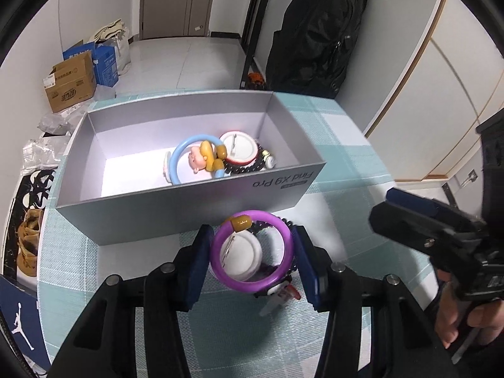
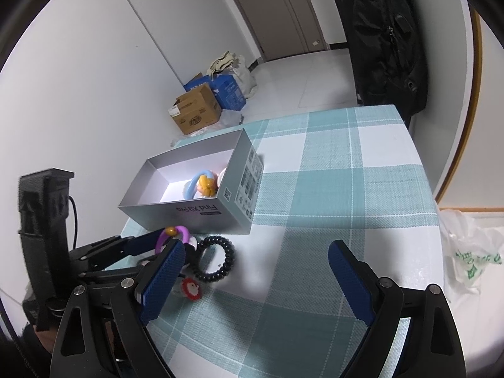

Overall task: Organize jewelry
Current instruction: 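Lower the left tool onto the purple ring and close on it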

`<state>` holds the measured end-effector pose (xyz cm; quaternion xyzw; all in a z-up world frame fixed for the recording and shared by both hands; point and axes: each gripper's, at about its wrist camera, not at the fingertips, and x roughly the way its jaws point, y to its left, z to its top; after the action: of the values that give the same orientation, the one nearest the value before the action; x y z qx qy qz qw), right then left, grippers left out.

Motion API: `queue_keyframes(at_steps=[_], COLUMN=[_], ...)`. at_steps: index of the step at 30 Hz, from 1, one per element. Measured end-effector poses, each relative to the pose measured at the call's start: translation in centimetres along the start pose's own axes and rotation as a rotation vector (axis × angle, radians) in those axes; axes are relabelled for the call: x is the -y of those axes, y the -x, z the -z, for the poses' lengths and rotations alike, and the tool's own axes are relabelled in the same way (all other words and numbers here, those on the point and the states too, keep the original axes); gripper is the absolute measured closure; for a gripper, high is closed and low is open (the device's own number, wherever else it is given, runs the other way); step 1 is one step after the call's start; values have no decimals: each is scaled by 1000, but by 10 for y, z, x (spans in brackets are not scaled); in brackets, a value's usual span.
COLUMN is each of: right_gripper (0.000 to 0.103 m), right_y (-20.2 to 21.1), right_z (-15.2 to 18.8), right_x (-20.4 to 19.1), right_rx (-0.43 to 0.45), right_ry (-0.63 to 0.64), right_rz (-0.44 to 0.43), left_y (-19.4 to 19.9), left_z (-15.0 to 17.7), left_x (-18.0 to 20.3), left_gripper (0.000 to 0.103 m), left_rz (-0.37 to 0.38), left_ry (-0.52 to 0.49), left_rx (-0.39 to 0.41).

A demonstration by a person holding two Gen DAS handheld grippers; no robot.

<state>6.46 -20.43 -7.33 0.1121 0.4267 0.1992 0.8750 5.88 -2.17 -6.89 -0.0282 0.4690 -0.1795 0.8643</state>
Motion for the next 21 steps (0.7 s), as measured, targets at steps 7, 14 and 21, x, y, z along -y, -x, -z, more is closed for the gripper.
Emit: queue_keyframes(at_steps=[7, 14, 21], right_gripper=[10, 10, 11], right_y=[-2, -4, -15], right_z=[3, 8, 20], right_x=[-1, -9, -35], right_rx=[-20, -30, -81], right_ry=[0, 21, 108], right_rz=[-12, -61, -77], left_y=[12, 43, 69], left_z=[-4, -12, -13], left_x=[-6, -24, -39], left_gripper=[57, 57, 57], left_rz=[46, 54, 38], left_ry=[47, 114, 146], left_rx=[34, 149, 235])
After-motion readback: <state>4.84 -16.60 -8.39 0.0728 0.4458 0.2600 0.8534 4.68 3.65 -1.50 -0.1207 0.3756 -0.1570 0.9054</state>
